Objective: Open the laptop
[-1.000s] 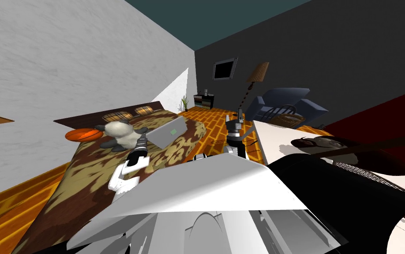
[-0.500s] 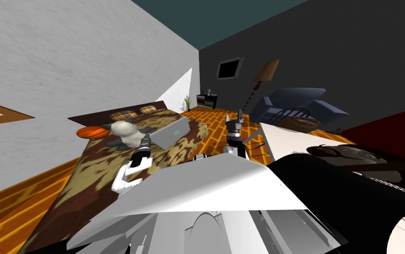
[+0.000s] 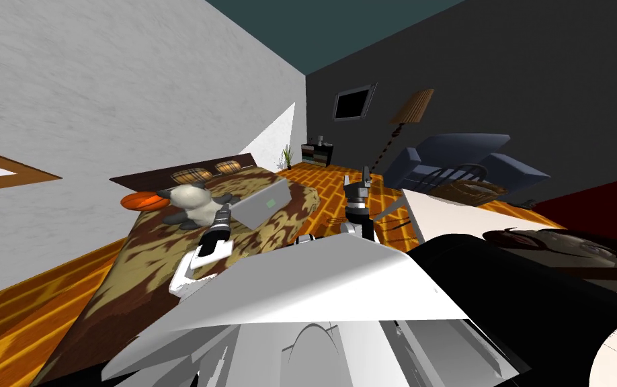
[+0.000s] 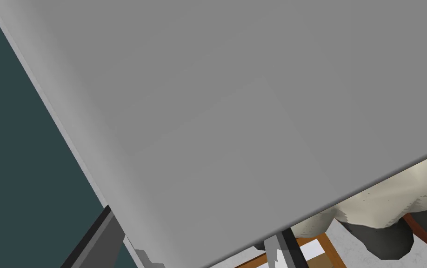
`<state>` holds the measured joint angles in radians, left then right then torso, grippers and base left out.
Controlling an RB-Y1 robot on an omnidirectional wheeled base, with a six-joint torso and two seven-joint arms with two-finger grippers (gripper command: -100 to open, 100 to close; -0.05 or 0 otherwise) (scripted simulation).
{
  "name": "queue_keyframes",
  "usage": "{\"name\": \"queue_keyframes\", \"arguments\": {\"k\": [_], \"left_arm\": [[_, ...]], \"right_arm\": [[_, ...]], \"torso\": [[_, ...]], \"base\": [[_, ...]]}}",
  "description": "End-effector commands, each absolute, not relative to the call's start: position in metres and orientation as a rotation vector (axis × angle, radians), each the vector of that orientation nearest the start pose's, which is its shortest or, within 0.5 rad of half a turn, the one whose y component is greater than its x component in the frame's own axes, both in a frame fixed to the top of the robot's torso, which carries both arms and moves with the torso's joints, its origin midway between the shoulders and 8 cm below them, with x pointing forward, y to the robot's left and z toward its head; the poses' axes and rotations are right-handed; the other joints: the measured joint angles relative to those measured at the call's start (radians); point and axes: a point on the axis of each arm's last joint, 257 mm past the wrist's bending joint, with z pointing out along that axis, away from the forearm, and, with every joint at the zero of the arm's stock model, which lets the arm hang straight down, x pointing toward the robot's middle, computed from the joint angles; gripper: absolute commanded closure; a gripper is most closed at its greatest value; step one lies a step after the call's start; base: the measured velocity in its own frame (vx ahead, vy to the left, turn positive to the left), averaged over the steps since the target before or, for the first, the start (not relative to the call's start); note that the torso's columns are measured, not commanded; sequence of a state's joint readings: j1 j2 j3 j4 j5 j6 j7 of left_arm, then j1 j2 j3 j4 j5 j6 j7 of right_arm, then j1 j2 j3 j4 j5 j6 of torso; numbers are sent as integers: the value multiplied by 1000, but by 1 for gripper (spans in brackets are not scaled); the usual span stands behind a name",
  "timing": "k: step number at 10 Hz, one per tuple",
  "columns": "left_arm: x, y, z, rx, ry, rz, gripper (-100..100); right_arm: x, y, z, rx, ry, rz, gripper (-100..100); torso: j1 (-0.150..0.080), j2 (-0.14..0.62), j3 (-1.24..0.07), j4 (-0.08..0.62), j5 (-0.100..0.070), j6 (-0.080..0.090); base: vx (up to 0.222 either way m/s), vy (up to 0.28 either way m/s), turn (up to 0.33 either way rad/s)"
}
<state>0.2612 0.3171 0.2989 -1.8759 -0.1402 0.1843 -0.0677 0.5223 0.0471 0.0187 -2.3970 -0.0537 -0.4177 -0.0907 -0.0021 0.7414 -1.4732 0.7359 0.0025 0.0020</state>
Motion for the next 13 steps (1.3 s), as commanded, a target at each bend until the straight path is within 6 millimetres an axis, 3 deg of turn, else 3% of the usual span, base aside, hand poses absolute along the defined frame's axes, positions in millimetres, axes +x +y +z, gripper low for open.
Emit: {"name": "queue_keyframes", "arguments": {"k": [1, 7, 11, 13], "left_arm": [[446, 494, -182, -1017, 1262, -475, 100], [453, 532, -183, -1045, 1233, -440, 100], [456, 532, -173, -1090, 1236, -462, 100], [454, 536, -180, -1116, 1247, -445, 100]], "right_arm": [[331, -285, 54, 743, 501, 1435, 0], [331, -285, 54, 743, 501, 1434, 0], [331, -285, 54, 743, 501, 1434, 0], [331, -285, 54, 743, 501, 1434, 0]], "torso": [[3, -2, -1, -2, 2, -1], [7, -6, -4, -2, 2, -4], [8, -8, -6, 0, 0, -2], [7, -7, -5, -1, 2, -4]], "base": [[-79, -23, -55], [-81, -43, -76], [10, 47, -60], [36, 66, -25]]}}
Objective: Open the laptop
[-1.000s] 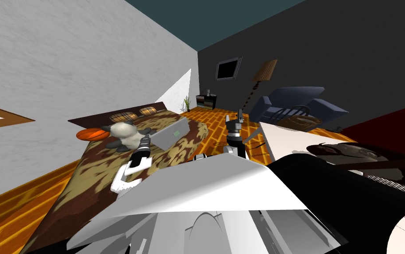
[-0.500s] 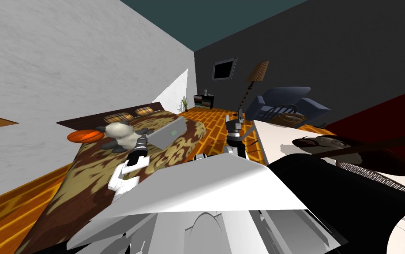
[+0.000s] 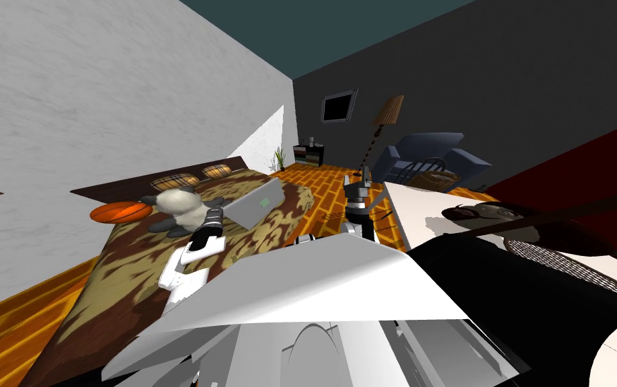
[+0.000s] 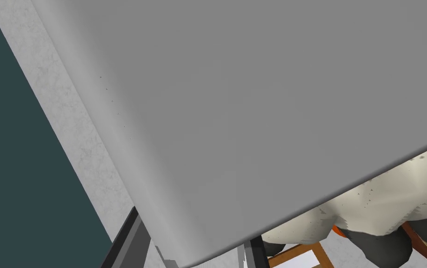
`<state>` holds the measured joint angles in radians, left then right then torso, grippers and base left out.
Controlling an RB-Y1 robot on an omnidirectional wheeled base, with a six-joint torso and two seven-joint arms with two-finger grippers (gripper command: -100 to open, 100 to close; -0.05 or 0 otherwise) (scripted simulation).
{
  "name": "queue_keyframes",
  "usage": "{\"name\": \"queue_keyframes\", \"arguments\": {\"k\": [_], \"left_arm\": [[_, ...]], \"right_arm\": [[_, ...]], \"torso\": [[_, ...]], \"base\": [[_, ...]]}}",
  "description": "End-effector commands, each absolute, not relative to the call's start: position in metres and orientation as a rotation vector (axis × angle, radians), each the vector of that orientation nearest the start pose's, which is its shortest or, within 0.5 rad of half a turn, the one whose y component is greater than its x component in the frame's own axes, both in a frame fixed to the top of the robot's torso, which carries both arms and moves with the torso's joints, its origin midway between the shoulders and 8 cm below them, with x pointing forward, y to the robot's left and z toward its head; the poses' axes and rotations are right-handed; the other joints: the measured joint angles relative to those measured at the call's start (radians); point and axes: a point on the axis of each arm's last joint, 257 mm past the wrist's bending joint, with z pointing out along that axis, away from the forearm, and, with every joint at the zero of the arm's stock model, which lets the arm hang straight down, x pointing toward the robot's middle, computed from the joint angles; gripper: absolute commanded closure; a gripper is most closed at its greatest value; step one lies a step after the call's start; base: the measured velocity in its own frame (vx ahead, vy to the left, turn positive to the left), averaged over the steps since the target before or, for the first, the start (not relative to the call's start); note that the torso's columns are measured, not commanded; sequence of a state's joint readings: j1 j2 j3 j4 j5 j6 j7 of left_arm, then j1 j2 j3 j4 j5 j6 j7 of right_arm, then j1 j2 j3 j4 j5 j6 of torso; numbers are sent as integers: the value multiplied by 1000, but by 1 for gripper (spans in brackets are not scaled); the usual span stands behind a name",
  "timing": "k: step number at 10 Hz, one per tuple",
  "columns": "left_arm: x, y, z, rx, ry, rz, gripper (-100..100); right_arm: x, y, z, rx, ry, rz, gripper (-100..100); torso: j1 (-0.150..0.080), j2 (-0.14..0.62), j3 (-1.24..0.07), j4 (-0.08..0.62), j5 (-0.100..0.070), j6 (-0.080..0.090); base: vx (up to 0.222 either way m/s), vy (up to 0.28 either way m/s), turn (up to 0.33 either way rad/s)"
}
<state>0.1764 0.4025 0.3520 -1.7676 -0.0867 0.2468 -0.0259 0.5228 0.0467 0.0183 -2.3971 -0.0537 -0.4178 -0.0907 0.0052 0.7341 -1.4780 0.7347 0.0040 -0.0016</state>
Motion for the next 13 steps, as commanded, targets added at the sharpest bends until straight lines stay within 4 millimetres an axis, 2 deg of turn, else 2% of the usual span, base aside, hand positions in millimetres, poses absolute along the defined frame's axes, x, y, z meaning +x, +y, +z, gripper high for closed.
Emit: {"name": "queue_keyframes", "arguments": {"k": [1, 8, 9, 13], "left_arm": [[454, 536, -177, -1141, 1249, -455, 100], [448, 541, -188, -1249, 1280, -435, 100], [449, 539, -184, -1267, 1282, -449, 100], [443, 541, -194, -1335, 1306, -426, 100]], "right_arm": [[331, -285, 54, 743, 501, 1434, 0], [331, -285, 54, 743, 501, 1434, 0], [331, -285, 54, 743, 501, 1434, 0], [331, -285, 54, 743, 501, 1434, 0]], "torso": [[-2, 2, 2, -1, 1, -1], [2, -3, -2, -1, 1, 2], [0, -1, 0, -3, 3, 1], [0, -1, 0, -2, 2, 3]], "base": [[34, 48, -44], [22, 59, -43], [19, 58, -59], [19, 58, -44]]}}
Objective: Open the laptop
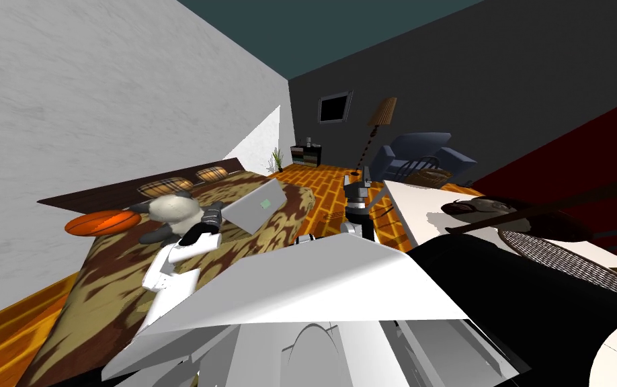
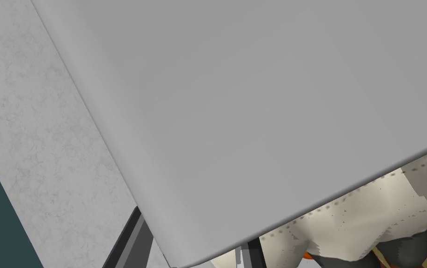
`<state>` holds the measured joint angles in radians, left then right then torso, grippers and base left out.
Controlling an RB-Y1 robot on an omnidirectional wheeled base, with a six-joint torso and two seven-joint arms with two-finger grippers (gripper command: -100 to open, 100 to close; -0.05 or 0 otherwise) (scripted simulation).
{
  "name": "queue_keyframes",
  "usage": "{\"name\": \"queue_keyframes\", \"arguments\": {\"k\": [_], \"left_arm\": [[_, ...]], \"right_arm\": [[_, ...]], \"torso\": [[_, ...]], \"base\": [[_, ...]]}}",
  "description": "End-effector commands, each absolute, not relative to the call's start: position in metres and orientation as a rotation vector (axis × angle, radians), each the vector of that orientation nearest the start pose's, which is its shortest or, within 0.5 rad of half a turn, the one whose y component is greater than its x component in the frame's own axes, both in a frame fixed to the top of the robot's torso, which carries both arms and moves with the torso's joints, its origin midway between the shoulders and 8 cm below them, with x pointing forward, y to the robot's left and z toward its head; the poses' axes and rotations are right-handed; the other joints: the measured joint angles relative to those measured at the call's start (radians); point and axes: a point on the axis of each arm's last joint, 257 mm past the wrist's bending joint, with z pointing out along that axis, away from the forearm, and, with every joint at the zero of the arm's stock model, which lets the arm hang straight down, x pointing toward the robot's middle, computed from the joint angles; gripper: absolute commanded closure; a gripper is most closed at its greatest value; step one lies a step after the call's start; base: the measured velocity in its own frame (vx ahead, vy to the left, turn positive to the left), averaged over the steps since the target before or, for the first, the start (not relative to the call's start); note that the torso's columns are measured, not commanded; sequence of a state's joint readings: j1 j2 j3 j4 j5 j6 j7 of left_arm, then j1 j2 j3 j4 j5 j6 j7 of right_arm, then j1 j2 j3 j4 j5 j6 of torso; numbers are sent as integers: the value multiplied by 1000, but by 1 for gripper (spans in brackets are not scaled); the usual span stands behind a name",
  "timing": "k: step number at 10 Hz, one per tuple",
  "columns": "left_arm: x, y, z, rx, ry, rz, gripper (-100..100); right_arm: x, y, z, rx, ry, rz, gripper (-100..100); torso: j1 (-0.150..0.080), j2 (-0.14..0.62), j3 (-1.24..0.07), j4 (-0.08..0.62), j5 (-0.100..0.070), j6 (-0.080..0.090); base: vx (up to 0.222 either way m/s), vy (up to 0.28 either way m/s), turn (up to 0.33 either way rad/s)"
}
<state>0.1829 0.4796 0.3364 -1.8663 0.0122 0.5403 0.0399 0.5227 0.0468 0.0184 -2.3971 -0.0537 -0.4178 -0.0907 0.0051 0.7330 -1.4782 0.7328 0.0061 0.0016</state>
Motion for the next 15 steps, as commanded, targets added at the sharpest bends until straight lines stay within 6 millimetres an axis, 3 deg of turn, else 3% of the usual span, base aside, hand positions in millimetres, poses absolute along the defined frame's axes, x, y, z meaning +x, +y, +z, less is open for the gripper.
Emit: {"name": "queue_keyframes", "arguments": {"k": [1, 8, 9, 15], "left_arm": [[444, 538, -190, -1347, 1308, -444, 100], [432, 538, -205, -1464, 1350, -402, 100], [435, 538, -195, -1435, 1334, -414, 100], [417, 522, -229, -1607, 1383, -428, 100]], "right_arm": [[331, -285, 54, 743, 501, 1434, 0], [331, -285, 54, 743, 501, 1434, 0], [331, -285, 54, 743, 501, 1434, 0], [331, -285, 54, 743, 502, 1434, 0]], "torso": [[0, 0, 0, 0, 0, -1], [-2, 0, 0, 0, -1, 1], [-2, 0, 0, 0, 0, 0], [0, -1, 0, 1, 0, 1]], "base": [[38, 88, -62], [19, 59, -40], [8, 33, -6], [57, 103, -33]]}}
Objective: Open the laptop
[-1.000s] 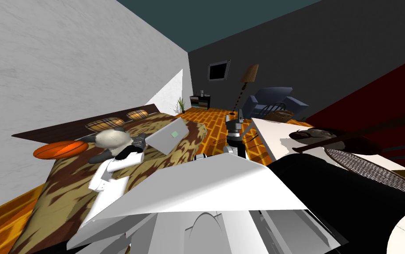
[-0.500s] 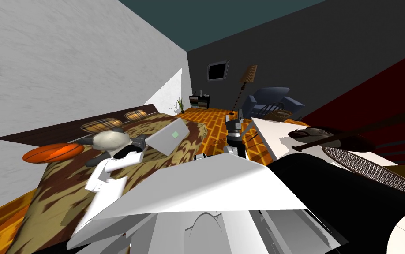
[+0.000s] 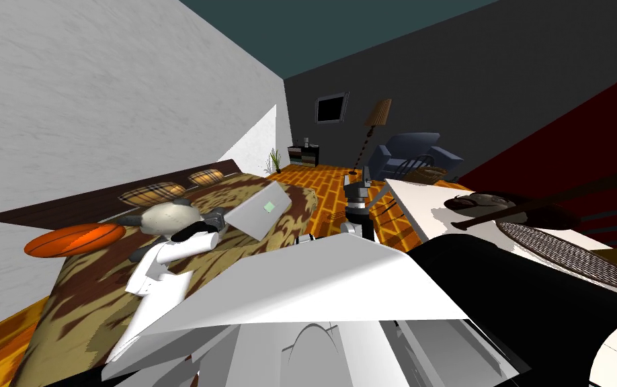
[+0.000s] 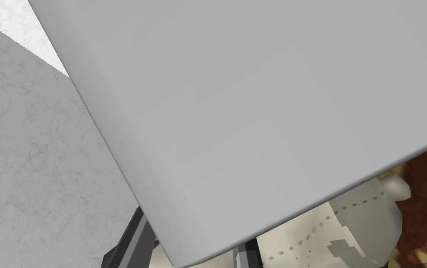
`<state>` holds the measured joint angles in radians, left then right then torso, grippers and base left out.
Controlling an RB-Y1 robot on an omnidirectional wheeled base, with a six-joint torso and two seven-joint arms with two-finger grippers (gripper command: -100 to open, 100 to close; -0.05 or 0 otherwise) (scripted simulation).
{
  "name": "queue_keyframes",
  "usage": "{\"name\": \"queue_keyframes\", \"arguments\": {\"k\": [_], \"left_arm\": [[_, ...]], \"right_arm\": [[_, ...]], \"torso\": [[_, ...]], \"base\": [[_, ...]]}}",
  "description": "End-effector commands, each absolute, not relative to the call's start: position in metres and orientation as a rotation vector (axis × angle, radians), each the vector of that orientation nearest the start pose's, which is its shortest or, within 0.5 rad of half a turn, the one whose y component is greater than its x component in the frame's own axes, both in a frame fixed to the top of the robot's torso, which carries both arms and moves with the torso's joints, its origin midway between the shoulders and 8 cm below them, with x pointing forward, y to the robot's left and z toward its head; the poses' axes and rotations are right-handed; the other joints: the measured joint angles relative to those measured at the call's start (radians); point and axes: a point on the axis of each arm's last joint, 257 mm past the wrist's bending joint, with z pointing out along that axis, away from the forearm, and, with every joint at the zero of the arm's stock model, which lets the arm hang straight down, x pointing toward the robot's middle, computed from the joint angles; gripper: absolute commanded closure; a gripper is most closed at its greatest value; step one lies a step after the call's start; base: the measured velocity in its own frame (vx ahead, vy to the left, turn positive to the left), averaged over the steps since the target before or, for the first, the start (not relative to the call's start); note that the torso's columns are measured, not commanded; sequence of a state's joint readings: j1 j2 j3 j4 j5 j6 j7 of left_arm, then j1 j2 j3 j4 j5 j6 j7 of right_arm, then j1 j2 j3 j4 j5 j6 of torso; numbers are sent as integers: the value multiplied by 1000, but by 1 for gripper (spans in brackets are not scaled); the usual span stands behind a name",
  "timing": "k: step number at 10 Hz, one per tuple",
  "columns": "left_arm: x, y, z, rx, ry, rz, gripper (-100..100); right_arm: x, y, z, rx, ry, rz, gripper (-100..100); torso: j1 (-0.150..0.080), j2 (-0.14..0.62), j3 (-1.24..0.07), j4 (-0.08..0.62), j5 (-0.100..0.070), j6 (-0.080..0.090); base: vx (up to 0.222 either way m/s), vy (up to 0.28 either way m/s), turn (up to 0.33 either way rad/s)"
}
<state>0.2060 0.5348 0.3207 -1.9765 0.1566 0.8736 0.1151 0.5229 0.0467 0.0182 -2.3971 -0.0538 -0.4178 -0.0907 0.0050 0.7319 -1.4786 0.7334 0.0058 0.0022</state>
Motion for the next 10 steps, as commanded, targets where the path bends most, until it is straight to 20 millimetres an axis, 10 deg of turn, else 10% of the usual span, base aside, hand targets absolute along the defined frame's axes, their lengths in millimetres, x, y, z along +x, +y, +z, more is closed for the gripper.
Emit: {"name": "queue_keyframes", "arguments": {"k": [1, 10], "left_arm": [[412, 517, -238, -1649, 1396, -431, 100], [384, 487, -277, -1849, 1470, -440, 100]], "right_arm": [[331, -285, 54, 743, 501, 1434, 0], [331, -285, 54, 743, 501, 1434, 0]], "torso": [[-2, 0, 0, -1, 1, 1], [-4, 3, 2, -3, 2, 4]], "base": [[44, 85, -29], [31, 73, -42]]}}
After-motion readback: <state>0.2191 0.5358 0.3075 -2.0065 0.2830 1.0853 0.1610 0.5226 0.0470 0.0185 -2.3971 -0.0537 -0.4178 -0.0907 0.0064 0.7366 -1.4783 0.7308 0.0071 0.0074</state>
